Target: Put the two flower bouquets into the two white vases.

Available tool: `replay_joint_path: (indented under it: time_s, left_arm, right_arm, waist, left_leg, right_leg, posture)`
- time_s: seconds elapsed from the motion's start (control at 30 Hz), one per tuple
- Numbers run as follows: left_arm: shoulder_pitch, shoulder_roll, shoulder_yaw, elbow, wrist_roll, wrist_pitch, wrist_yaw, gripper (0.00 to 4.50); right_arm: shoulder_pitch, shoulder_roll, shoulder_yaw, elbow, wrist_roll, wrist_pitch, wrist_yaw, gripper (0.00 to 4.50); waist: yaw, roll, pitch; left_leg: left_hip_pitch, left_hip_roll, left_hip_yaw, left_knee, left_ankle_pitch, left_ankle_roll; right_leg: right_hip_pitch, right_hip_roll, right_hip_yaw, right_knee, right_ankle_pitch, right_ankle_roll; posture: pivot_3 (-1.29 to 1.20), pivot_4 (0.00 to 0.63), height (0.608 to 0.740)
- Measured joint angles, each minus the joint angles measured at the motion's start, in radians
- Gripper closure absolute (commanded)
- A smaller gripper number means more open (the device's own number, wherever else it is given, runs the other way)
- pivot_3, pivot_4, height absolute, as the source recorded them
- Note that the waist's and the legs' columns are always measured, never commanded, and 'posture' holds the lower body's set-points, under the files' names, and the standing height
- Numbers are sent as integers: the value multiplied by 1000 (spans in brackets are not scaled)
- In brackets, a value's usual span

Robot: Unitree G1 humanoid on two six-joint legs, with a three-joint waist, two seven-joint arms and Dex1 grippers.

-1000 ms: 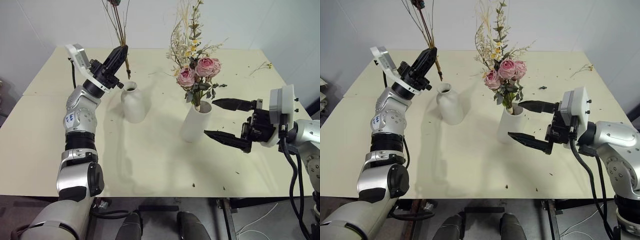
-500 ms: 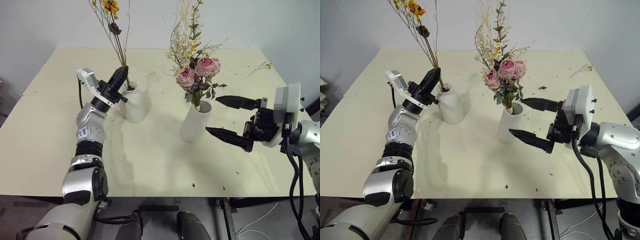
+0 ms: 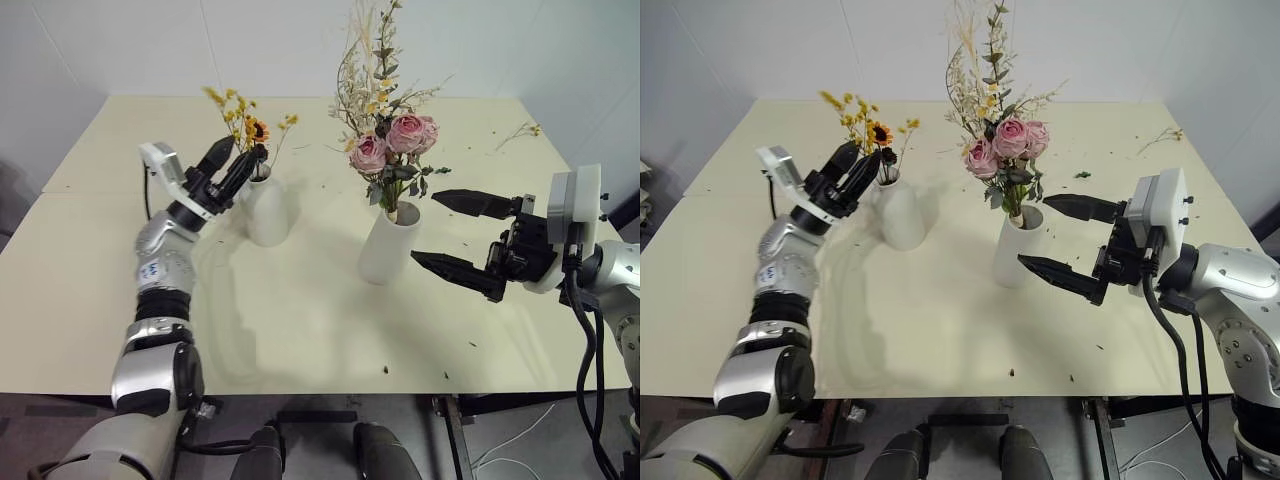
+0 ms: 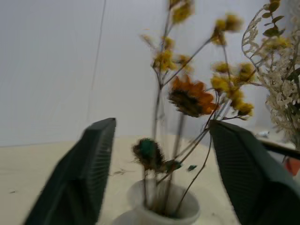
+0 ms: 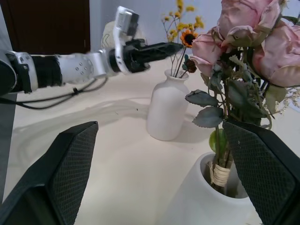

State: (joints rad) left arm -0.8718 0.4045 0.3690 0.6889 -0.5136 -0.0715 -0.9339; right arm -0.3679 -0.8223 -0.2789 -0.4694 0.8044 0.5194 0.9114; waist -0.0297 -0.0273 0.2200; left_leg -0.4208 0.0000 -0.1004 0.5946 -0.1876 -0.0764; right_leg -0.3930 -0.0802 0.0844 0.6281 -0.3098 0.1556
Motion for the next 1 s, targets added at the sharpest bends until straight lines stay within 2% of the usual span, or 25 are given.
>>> replay_joint_path:
  time_s: [0.03,0.2,0.27,0.4,0.5,0.6,0.73,1.0]
  left_arm:
    - [21,28,-1,-30,1,21,0,30]
    - [114,207,-18,-108,32,96,-47,30]
    - [141,235,-21,-152,27,129,-72,30]
    - [248,348,-36,-351,-18,290,-164,30]
    - [330,395,-37,-508,-63,377,-206,30]
    - [409,423,-45,-580,-63,408,-220,30]
    - [439,424,-54,-653,-73,467,-180,30]
    - [491,418,-24,-681,-80,468,-158,30]
  right_arm:
    - [0,4,1,1,-2,-2,2,0]
    - [0,15,9,20,-8,-16,19,0]
    - [-1,16,10,45,-9,-18,30,0]
    - [-8,17,-3,181,-27,-33,49,0]
    - [0,12,-8,283,-87,-86,76,0]
    - [-1,12,-20,317,-96,-104,97,0]
    - [-6,8,-43,332,-92,-103,125,0]
    - [3,-6,-40,321,-113,-104,158,0]
  waist:
    - [1,0,0]
    - [1,0,0]
    - [4,0,0]
    - [3,-1,0]
    - [2,0,-1]
    - [-2,0,-1]
    - [-1,0,-1]
    - [1,0,-1]
  left_leg:
    - [0,0,0,0,0,0]
    - [0,0,0,0,0,0]
    - [0,0,0,0,0,0]
    - [0,0,0,0,0,0]
    - [1,1,1,-2,0,0]
    - [2,3,1,-4,0,0]
    - [2,3,2,-3,0,0]
    - [2,3,2,-3,0,0]
  right_leg:
    - [0,0,0,0,0,0]
    - [0,0,0,0,0,-1]
    - [1,0,0,0,0,-1]
    - [1,0,0,-1,0,-2]
    - [0,0,0,-1,0,-3]
    - [0,1,0,0,-1,-4]
    - [0,1,0,0,-1,-5]
    - [0,1,0,-1,-1,-5]
  posture:
    - [0,150,740]
    - [0,150,740]
    - [0,150,740]
    - [0,150,740]
    - [0,150,740]
    - [0,150,740]
    - [0,150,740]
    - [0,150,740]
